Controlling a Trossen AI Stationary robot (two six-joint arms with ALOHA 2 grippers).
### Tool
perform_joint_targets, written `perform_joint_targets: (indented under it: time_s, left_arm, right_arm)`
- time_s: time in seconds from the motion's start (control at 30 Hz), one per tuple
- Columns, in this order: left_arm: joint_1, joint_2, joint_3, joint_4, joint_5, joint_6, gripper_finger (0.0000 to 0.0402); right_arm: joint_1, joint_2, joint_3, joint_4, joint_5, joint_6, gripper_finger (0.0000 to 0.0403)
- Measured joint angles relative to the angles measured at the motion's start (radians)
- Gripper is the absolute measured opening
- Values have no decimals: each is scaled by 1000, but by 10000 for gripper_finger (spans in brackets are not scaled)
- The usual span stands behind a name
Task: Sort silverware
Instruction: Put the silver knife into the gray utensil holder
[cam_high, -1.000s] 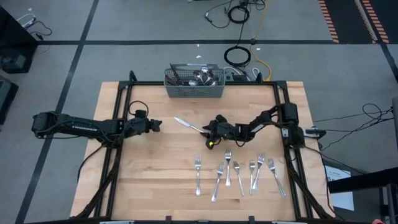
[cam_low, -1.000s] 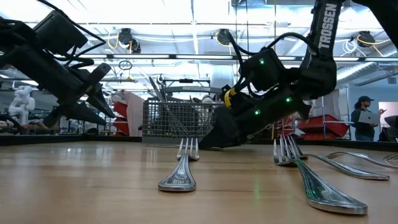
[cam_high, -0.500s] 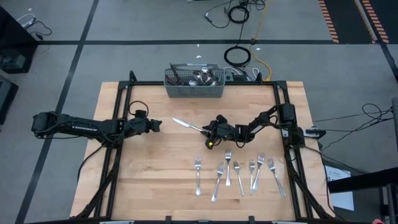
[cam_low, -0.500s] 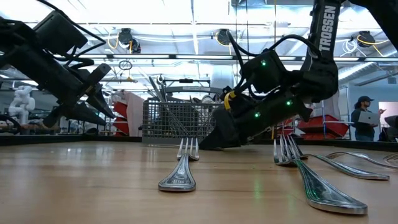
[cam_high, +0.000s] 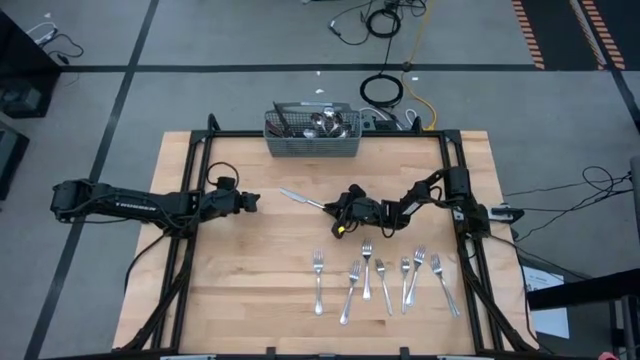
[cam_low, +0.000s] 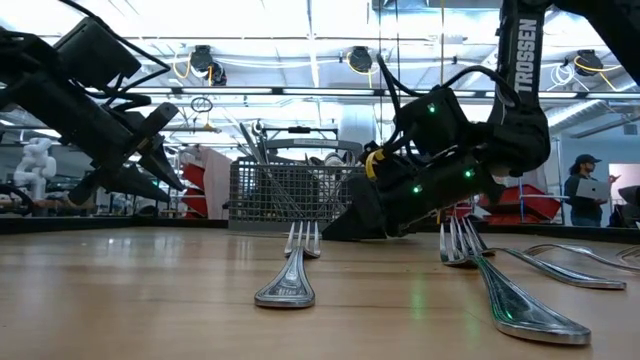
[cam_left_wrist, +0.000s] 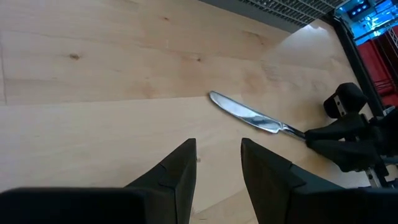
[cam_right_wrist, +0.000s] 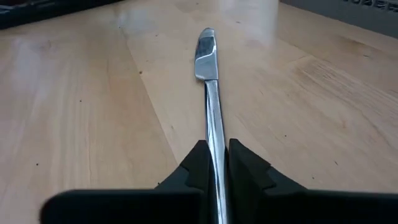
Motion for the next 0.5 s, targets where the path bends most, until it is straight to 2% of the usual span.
perform_joint_targets:
  time_s: [0.2,0.5]
  left_arm:
    - [0,0,0,0,0,-5,134]
    - [0,0,0,1,-7,-7,134]
  right_arm:
    - [5,-3,0,1,11,-5,18]
    - [2,-47,6,-94,39,8,18]
